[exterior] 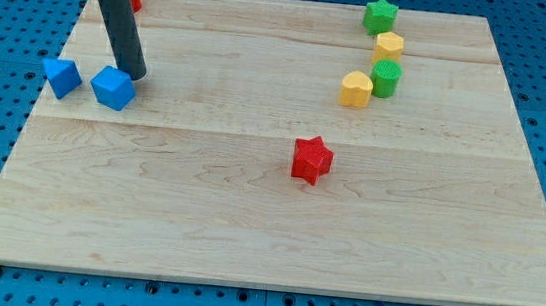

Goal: Move the red star parallel to the blue cube

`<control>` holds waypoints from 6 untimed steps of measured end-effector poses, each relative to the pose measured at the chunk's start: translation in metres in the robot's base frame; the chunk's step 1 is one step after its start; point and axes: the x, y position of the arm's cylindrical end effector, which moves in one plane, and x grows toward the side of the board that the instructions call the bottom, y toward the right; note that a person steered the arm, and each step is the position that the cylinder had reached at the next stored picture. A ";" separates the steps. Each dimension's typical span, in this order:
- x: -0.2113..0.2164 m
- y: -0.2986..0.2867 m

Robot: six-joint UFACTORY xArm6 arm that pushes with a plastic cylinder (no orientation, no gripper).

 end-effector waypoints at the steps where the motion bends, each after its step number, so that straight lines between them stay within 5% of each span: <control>1: -0.003 0.113; 2: 0.002 0.248; 3: 0.071 0.309; 4: 0.118 0.309; 5: 0.117 0.237; 6: 0.073 0.156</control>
